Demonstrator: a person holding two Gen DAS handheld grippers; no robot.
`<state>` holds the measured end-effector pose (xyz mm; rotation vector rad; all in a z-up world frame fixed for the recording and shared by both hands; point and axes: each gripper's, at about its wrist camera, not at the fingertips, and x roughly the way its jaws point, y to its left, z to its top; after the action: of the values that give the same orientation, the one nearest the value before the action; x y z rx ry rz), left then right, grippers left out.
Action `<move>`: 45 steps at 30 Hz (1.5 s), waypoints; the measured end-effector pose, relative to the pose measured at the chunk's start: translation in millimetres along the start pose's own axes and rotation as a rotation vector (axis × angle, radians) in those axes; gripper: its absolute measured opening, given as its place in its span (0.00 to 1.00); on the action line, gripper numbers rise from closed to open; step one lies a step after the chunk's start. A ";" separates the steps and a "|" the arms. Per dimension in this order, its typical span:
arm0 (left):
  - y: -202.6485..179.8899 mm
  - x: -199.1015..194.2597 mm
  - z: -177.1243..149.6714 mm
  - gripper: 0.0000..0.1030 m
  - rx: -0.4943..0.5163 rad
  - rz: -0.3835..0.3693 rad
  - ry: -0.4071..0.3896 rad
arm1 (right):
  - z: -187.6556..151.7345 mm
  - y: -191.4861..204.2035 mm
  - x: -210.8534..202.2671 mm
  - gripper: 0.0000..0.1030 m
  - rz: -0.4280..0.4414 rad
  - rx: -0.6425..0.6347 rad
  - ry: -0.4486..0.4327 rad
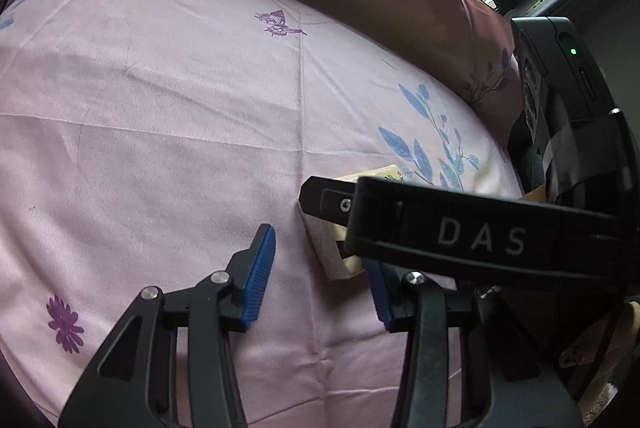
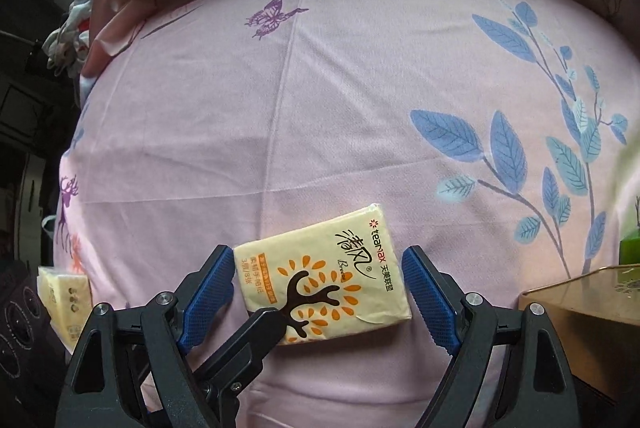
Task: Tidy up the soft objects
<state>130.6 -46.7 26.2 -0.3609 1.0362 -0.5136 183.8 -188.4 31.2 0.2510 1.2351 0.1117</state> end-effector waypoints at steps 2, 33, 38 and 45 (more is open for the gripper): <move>-1.3 -1.6 -2.3 0.27 -0.001 -0.044 0.019 | -4.8 3.7 -2.1 0.77 0.024 -0.021 -0.001; -325.6 -63.1 -104.9 0.27 0.750 -0.252 -0.082 | -197.4 -192.1 -264.4 0.74 0.028 0.429 -0.674; -360.8 -22.7 -121.2 0.30 0.824 -0.264 -0.020 | -220.6 -248.8 -256.3 0.74 0.046 0.572 -0.713; -373.2 6.7 -126.6 0.58 0.786 -0.249 0.061 | -230.4 -280.2 -248.9 0.75 0.079 0.646 -0.764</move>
<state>-64.8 -364.3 153.9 0.2311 0.7746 -1.1076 -129.6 -484.3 119.4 0.8199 0.4635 -0.3031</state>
